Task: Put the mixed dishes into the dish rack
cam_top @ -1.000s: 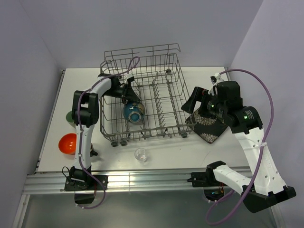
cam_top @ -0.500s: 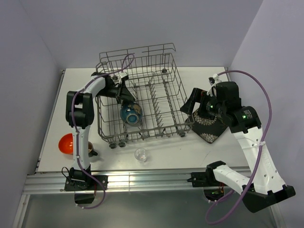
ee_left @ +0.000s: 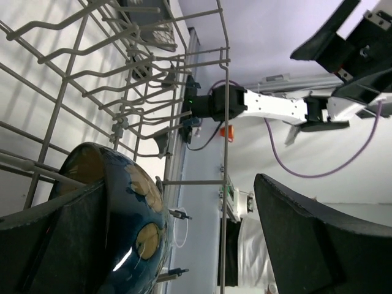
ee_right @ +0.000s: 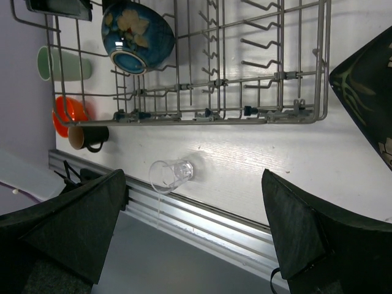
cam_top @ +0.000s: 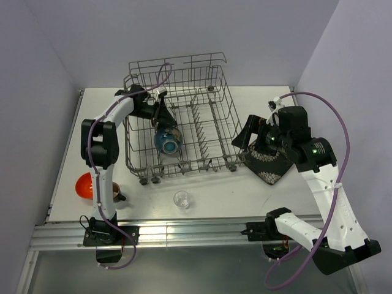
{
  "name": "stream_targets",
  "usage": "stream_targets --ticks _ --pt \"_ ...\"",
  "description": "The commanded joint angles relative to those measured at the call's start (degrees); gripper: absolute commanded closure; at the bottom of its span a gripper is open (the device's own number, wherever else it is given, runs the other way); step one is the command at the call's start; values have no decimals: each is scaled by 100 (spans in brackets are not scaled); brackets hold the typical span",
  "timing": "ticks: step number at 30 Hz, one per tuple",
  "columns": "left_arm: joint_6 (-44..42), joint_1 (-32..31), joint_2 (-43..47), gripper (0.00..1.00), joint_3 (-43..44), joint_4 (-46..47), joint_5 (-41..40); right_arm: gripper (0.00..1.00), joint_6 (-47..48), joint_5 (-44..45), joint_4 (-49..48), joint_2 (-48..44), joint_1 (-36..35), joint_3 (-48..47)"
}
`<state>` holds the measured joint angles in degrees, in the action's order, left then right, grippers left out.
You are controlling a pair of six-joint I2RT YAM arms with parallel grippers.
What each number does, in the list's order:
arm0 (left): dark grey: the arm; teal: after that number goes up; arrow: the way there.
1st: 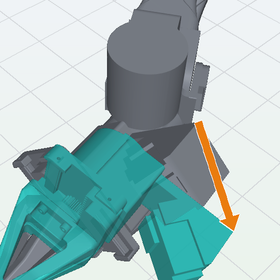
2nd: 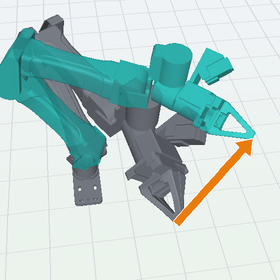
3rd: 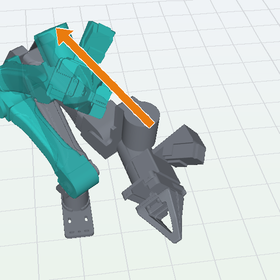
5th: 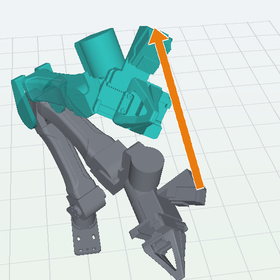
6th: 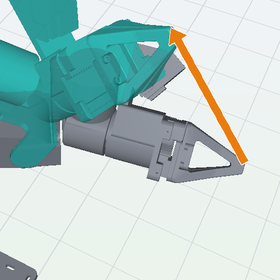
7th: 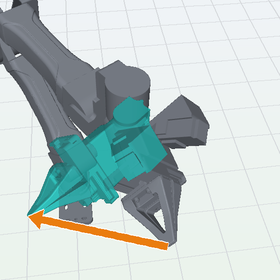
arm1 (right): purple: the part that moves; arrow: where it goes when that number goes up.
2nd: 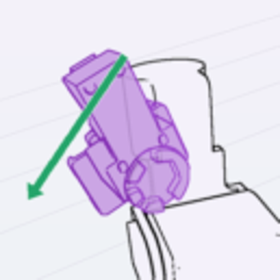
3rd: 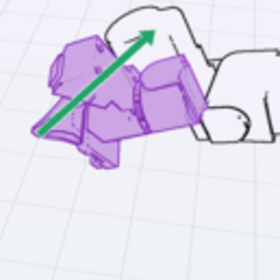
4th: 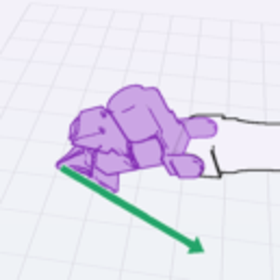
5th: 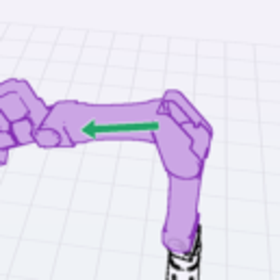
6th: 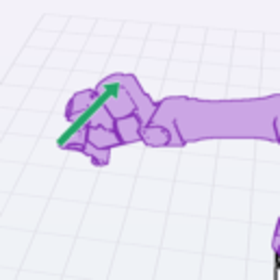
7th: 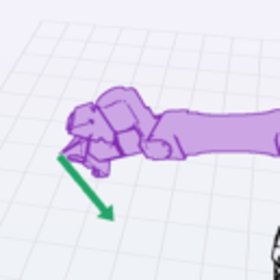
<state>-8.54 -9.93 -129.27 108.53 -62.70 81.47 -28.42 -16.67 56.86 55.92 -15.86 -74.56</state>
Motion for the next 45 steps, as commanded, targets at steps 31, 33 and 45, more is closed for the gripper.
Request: stream_targets --ticks 31,33,45 --pt "1837 -728 3074 1 -790 3299 -6273 0 -137 287 -245 -363 30 768" --pt "1873 -834 3162 1 -502 3142 -6949 0 -146 409 -377 -284 39 882" --pt "4711 -1002 5129 1 -2113 1515 -10098 3 960 2581 -1009 1533 39 -22"
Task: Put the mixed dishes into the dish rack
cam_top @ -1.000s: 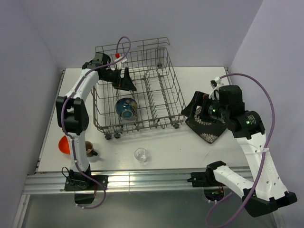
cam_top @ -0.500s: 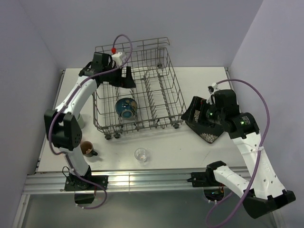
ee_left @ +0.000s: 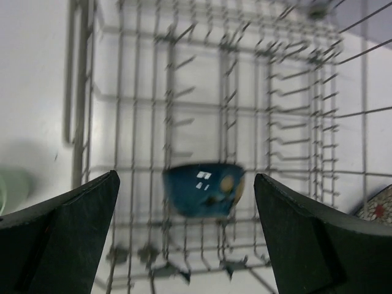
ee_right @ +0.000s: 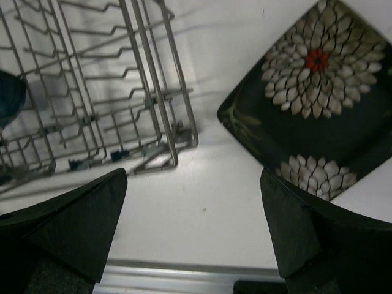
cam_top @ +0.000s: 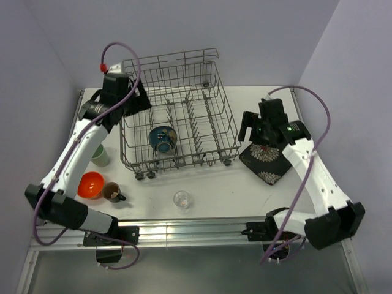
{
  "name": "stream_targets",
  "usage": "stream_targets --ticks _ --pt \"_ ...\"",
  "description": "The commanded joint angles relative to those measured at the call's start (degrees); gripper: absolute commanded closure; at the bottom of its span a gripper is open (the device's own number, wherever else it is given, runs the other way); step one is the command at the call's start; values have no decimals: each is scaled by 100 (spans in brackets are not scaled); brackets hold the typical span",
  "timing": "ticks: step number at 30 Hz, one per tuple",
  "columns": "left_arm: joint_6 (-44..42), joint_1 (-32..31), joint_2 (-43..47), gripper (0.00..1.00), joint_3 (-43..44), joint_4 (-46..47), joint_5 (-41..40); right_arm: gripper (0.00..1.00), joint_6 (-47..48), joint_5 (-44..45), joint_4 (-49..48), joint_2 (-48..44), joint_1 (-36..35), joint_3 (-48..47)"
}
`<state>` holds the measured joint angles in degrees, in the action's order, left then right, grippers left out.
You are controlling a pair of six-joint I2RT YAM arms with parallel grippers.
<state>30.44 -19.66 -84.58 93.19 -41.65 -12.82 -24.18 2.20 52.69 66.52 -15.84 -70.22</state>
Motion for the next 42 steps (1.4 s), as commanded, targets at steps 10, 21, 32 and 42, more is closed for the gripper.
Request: stream_targets --ticks 10,21,32,42 --pt "1141 -29 2384 1 -1321 -1187 -923 24 836 -61 -891 2137 19 -1092" --pt "912 58 1603 1 -1971 -1355 -1100 100 837 -518 -988 1962 2 -336" --pt "543 683 777 1 -2507 -512 -450 100 389 -921 -953 925 -42 473" --pt "489 709 564 1 -1936 -616 -388 54 212 -1257 -962 608 -209 686"
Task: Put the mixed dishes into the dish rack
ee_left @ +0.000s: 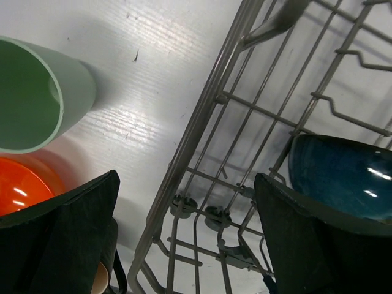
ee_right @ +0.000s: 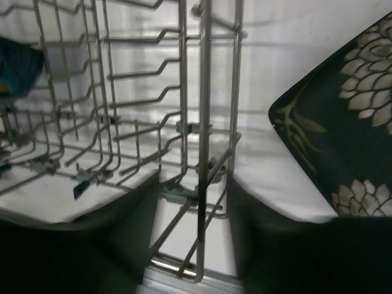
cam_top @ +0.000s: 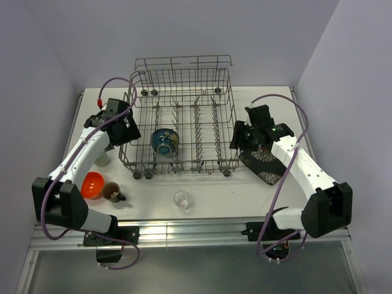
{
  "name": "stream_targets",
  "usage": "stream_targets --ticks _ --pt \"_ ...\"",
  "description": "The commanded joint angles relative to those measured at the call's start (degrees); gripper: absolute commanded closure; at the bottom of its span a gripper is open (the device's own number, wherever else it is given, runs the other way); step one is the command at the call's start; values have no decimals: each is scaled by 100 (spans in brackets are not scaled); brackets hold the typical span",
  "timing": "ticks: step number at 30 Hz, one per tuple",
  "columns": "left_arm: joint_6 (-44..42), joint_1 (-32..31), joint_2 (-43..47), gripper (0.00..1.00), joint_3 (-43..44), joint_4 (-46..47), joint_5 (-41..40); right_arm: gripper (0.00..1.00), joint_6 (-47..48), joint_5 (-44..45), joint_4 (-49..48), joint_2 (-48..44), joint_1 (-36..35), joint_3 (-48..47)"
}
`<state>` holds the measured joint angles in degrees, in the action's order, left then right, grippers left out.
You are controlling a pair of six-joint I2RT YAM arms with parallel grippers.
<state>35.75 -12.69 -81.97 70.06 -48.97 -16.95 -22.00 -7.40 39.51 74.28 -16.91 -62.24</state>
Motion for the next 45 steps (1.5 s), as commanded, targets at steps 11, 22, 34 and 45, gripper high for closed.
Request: stream_targets --ticks 11,22,34,45 --pt "64 12 1324 1 763 -288 -230 0 -259 1377 882 -1047 -102 -781" --pt "573 3 2335 1 393 590 1500 0 -1096 1514 1402 -2101 889 404" --pt "582 -489 1536 1 1519 546 2319 1 -1544 318 1087 -2409 2675 2066" --pt "442 -1350 772 1 2142 714 2548 5 -2036 -183 -21 -1645 3255 2971"
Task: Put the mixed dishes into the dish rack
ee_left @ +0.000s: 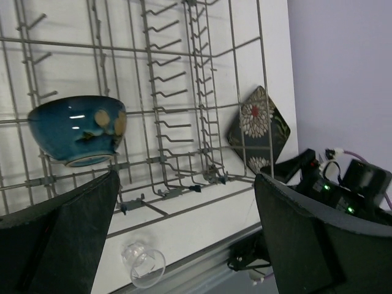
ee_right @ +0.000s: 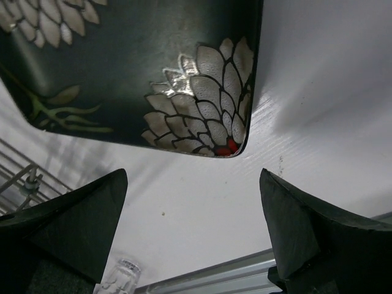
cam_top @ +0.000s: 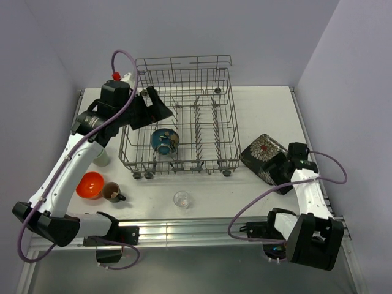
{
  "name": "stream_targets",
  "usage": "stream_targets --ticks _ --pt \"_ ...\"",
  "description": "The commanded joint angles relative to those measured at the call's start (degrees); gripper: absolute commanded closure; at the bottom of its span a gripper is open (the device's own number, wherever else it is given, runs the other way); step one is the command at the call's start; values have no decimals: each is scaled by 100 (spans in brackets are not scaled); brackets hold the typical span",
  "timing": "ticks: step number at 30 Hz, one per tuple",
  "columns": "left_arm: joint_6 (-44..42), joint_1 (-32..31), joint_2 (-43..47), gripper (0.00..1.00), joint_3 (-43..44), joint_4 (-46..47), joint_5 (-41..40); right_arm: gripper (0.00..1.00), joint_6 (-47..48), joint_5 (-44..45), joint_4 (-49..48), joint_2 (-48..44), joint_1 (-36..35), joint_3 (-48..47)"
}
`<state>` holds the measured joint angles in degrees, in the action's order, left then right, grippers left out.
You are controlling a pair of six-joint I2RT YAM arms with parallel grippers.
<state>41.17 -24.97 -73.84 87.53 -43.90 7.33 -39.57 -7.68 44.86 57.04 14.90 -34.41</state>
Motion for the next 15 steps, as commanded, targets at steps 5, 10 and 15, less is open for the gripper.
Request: stream_targets --ticks 5,10,15 --pt "-223 -332 -288 1 722 171 75 7 -428 65 -1242 430 162 567" --pt "-223 -350 -403 1 880 119 111 11 -420 65 -1953 598 470 848" --pt "-188 -350 -411 1 915 13 75 18 -551 -31 -2499 765 751 1103"
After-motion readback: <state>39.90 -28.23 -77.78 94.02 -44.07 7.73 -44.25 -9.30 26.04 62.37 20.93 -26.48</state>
